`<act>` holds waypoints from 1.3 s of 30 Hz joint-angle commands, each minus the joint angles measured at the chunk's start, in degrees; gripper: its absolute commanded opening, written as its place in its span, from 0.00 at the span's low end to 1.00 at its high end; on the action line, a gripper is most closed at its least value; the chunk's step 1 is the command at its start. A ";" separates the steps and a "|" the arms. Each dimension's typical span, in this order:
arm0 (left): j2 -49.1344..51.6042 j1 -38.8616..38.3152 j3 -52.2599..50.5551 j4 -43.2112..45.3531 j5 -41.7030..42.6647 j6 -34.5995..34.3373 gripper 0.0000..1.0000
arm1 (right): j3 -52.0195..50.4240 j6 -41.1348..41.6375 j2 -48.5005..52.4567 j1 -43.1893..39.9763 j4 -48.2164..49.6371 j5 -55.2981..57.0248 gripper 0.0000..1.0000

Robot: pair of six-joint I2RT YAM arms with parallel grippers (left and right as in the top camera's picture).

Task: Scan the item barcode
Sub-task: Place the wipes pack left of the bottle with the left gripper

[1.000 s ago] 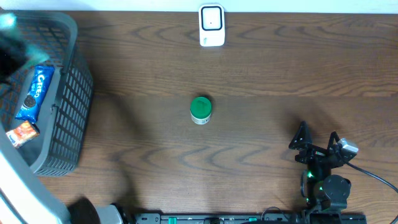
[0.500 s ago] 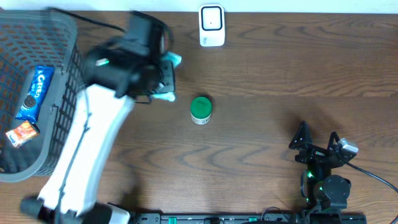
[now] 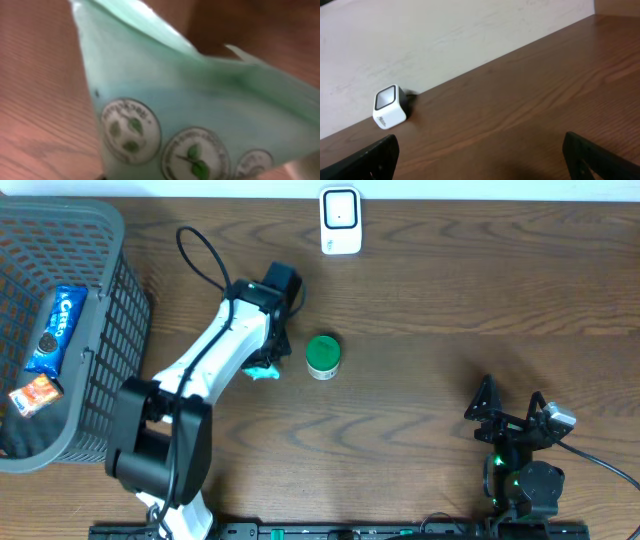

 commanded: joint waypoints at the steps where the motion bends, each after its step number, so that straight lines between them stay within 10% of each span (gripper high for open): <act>1: -0.81 1.55 0.37 0.79 0.17 1.49 0.84 | -0.15 -0.57 -0.07 0.68 -0.07 0.70 0.99; 2: -1.18 2.03 1.07 0.37 0.17 2.43 1.00 | -0.15 -0.57 -0.07 0.68 -0.07 0.70 0.99; 10: -10.60 6.19 6.47 -1.57 0.20 6.19 0.93 | -0.15 -0.57 -0.07 0.68 -0.07 0.70 0.99; 14: -12.85 6.86 6.29 -1.53 0.20 6.36 0.08 | -0.15 -0.57 -0.07 0.68 -0.07 0.70 0.99; 39: 5.57 6.80 -2.56 7.91 13.46 5.44 0.08 | -0.15 -0.57 -0.07 0.68 -0.07 0.70 0.99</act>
